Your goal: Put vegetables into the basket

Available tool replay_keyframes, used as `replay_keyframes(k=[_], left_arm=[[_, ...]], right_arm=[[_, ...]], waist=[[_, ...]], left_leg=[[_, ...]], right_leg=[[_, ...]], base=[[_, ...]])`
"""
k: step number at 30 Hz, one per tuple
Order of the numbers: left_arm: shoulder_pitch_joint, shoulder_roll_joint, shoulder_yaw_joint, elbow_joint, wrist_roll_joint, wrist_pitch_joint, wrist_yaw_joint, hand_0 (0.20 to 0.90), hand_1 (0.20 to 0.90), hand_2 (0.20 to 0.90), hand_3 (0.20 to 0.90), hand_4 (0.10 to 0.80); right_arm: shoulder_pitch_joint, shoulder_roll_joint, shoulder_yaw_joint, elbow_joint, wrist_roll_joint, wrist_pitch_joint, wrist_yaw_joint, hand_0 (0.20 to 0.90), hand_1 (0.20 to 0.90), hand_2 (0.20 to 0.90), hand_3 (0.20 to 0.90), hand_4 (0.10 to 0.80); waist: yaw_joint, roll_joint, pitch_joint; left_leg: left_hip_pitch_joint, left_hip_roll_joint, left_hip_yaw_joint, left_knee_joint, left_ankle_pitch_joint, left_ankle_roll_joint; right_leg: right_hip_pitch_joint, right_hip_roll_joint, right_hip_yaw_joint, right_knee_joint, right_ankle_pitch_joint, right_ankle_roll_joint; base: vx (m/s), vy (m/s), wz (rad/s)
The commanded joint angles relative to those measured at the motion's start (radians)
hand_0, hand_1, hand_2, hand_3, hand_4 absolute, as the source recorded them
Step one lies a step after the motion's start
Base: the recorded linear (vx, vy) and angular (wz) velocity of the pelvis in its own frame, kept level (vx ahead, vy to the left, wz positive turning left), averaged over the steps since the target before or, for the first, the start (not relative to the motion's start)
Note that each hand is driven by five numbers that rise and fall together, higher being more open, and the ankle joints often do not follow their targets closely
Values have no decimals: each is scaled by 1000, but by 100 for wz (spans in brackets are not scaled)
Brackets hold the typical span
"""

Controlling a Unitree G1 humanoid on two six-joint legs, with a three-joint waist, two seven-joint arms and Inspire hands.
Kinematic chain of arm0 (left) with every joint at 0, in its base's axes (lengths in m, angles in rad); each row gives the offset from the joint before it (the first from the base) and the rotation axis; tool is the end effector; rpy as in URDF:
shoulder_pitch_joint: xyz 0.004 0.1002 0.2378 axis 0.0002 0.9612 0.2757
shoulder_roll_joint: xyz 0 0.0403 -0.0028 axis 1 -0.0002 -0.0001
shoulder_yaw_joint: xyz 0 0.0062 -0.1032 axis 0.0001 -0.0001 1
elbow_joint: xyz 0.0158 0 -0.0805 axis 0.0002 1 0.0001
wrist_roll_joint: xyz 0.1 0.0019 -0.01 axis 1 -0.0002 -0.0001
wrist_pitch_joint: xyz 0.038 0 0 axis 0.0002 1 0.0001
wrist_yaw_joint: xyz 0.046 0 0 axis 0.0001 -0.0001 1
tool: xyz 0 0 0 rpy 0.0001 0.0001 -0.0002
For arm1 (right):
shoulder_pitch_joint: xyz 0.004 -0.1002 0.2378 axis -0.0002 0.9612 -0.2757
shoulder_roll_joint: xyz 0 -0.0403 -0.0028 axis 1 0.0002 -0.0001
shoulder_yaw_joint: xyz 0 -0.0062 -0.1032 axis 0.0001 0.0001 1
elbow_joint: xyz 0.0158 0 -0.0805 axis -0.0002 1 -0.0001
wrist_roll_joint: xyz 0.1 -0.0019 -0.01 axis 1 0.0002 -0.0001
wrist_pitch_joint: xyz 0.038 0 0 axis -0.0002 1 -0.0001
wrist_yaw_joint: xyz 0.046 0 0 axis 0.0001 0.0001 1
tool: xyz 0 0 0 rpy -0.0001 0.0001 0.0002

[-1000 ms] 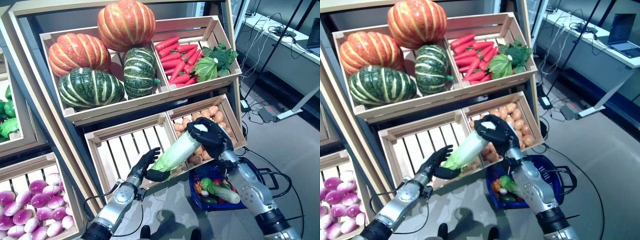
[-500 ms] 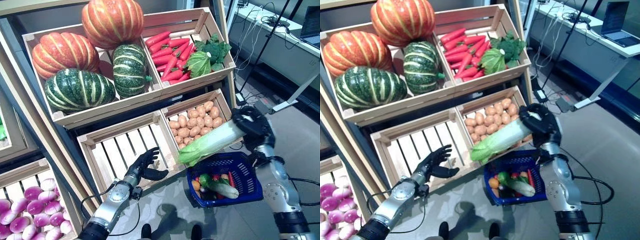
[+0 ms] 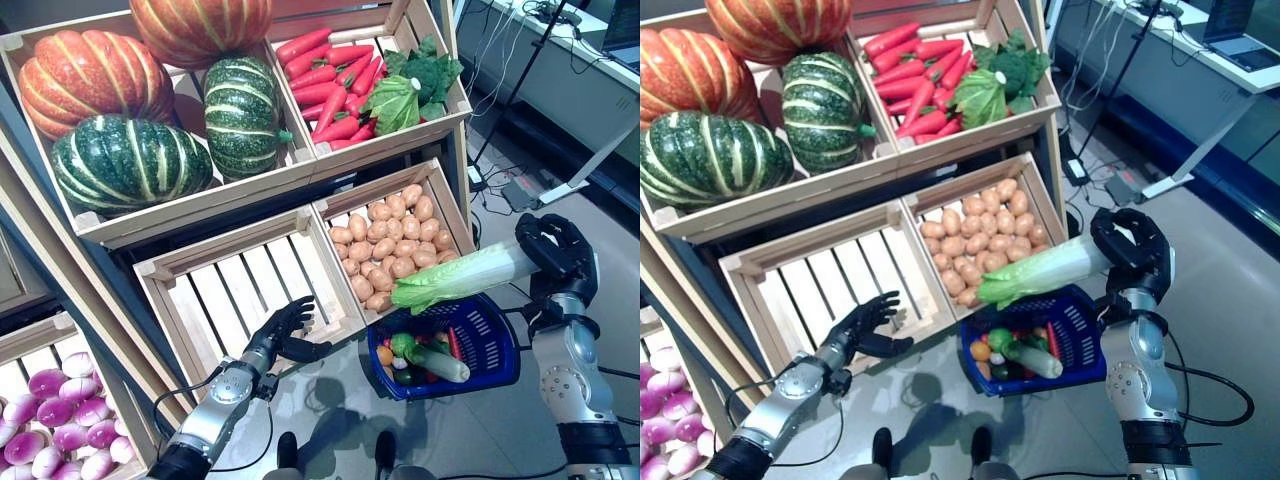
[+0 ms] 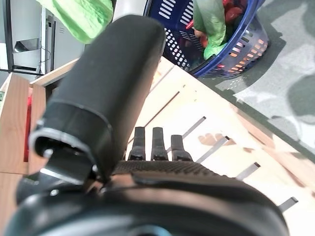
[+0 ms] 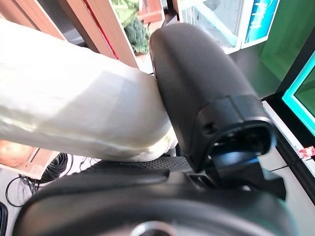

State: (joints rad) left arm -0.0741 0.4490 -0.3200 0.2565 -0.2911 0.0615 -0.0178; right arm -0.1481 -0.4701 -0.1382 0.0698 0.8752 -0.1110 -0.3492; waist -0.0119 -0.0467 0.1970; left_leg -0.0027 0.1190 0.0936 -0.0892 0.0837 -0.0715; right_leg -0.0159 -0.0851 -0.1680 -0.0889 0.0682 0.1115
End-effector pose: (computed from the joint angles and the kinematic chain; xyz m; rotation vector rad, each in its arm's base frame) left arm 0.2041 0.1945 0.0071 0.2113 0.3432 -0.2293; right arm 0.2282 -0.2590 0.1016 0.4601 -0.1979 -0.4481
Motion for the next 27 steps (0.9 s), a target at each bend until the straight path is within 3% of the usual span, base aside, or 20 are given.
replay_keyframes(k=[1, 9, 16, 27], left_arm=[[-69, 51, 51, -55, -39, -68, 2, 900, 900, 900, 900, 800], [-86, 63, 67, -78, -52, -84, 4, 900, 900, 900, 900, 800], [-160, 85, 73, -100, -60, -115, 31, 900, 900, 900, 900, 800], [-276, 82, 31, -87, -70, -161, 92, 900, 900, 900, 900, 800]], right_arm=[[-90, -93, -143, -29, 45, -172, -41, 300, 300, 300, 300, 400], [-52, -73, -166, 58, 131, -226, -64, 300, 300, 300, 300, 400], [-64, -81, -170, 137, 208, -290, -65, 300, 300, 300, 300, 400], [-142, -61, -106, 295, 285, -336, -3, 300, 300, 300, 300, 400]], waist=[[6, -23, -29], [3, -27, 23], [4, -25, 146], [19, -18, 288]], left_leg=[[-5, 15, -9, 2, -57, -6], [-12, 18, 7, 2, -66, 3], [-91, 16, 0, 56, -48, 11], [-318, 10, -56, 285, -64, -24]], right_leg=[[33, -32, -6, 2, 2, 26], [22, -19, -3, 5, 0, 19], [-69, 3, 9, 102, -17, 0], [-180, 20, -22, 222, -64, -34]], base=[[0, 0, 0], [-51, -50, -2], [-211, -91, -8], [-172, -96, 4]])
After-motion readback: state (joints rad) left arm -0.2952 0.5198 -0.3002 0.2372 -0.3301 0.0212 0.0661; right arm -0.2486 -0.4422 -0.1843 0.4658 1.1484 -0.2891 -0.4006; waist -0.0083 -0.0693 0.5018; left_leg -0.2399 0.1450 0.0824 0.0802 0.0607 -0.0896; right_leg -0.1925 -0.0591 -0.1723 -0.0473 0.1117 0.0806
